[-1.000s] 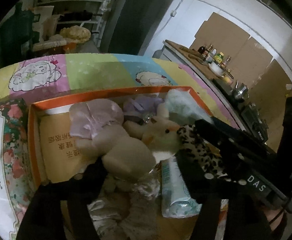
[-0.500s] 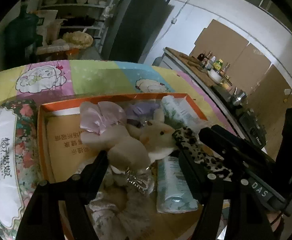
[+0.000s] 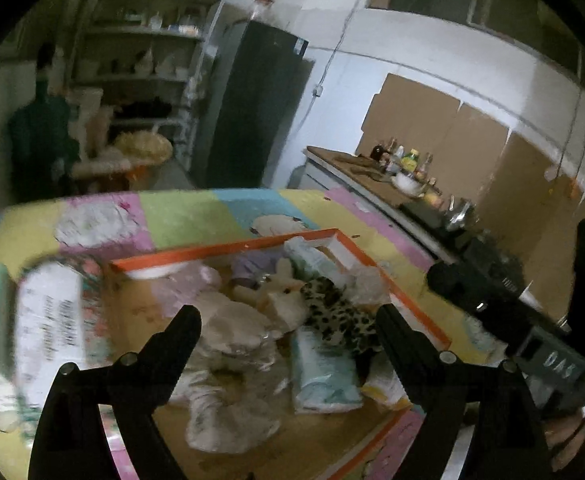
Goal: Organize soft objects
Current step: 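Withdraw both grippers from the box, then move both grippers over the remaining items on the bed beside the box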
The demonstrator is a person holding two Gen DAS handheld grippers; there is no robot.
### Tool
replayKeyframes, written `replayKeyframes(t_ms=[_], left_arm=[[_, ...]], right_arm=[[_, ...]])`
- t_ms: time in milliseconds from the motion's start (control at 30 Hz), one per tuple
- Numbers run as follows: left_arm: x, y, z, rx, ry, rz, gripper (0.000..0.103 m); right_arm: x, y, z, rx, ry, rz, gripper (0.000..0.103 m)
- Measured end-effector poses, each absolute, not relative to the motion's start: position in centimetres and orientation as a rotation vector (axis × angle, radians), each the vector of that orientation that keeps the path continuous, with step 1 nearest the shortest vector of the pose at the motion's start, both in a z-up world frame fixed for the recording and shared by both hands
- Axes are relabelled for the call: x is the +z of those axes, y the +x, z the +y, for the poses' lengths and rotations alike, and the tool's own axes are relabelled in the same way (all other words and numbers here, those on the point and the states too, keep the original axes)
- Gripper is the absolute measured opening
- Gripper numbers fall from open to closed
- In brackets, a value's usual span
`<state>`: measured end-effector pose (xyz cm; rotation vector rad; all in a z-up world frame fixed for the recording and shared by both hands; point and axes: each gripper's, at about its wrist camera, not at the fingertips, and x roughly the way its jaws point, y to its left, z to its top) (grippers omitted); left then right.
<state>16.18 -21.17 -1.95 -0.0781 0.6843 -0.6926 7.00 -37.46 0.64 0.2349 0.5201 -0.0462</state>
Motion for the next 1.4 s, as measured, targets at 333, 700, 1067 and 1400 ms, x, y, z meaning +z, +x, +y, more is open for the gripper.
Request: replayKeyframes(t_ms=[333,700,1067,1400], left_arm=[[-0.1,12.6,-18.0,-0.658,-0.060,0.597,0.089],[0.9,9.8,-13.7,-0.654,-0.084,0.542,0.089],[1.8,7.6,-8.9,-0.633,-0.103,0.497,0.087],[2.1,7.3,-3.7,-0.530,-0.111,0.483,0.087]], right_arm=[[2.2,3.6,-34.4,-0.086,0.175,0.459,0.062],[3.3,0.8,-29.7,-0.046,0.138,0.401,0.070],[3.2,-0.4,-25.3,0.014,0.154,0.373,0.071],[2.2,0.3,-19.6,0.146,0.162,0.412,0.074]])
